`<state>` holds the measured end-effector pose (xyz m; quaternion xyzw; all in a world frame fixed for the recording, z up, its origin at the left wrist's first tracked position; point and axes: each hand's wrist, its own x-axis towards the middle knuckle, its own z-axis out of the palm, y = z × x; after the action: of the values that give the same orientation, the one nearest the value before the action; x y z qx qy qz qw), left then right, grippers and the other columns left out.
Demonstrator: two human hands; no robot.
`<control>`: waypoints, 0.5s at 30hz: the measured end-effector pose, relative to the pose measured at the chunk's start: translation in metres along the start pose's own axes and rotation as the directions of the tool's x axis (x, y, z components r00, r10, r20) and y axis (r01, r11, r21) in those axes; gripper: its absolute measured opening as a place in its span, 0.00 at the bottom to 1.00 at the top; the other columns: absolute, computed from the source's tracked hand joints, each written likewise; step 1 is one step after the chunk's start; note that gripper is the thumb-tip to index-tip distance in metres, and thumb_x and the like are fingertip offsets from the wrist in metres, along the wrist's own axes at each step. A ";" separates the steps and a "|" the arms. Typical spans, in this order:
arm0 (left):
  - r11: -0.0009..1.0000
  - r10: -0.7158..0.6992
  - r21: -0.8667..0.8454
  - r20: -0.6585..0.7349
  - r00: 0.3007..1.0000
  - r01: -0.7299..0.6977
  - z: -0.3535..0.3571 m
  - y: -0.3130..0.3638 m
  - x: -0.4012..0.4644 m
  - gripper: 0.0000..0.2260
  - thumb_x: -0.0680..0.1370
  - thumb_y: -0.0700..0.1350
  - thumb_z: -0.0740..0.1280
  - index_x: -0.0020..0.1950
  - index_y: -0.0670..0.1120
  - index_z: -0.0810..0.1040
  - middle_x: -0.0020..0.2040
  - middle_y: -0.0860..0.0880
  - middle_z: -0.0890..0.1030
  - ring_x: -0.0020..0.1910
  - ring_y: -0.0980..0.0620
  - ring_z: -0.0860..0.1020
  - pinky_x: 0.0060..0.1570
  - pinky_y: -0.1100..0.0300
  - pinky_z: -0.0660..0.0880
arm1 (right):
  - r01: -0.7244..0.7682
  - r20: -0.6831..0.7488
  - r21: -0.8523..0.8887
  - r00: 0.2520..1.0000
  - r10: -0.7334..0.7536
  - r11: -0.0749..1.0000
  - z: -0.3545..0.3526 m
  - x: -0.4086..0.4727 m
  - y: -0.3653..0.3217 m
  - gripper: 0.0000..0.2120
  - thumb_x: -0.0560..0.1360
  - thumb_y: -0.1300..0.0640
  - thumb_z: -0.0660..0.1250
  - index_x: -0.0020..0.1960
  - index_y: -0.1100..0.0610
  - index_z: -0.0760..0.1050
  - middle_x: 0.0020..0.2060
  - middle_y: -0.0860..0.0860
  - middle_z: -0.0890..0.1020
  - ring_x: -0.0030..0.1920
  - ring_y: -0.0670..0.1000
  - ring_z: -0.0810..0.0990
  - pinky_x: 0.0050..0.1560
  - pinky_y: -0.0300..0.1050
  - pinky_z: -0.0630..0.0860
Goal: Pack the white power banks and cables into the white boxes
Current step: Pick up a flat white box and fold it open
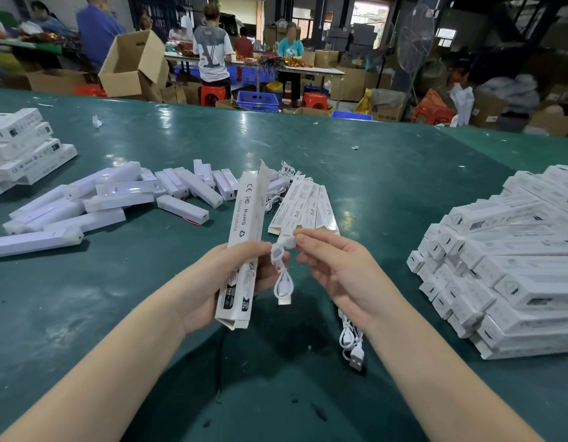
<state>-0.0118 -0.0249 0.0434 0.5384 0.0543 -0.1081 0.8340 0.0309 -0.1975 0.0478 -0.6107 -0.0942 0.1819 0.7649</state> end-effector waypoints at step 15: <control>0.977 -0.029 -0.209 0.045 0.999 0.038 -0.005 0.001 -0.001 0.08 0.63 0.44 0.76 0.40 0.44 0.86 0.40 0.47 0.82 0.35 0.55 0.79 0.31 0.64 0.77 | -0.395 0.181 0.535 0.917 0.355 0.747 0.010 0.001 0.002 0.10 0.63 0.63 0.74 0.44 0.64 0.84 0.38 0.54 0.84 0.29 0.46 0.79 0.30 0.36 0.77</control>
<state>-0.0121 -0.0199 0.0429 0.4441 0.0572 -0.1270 0.8851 0.0281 -0.1882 0.0484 -0.3586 0.0622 0.3717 0.8541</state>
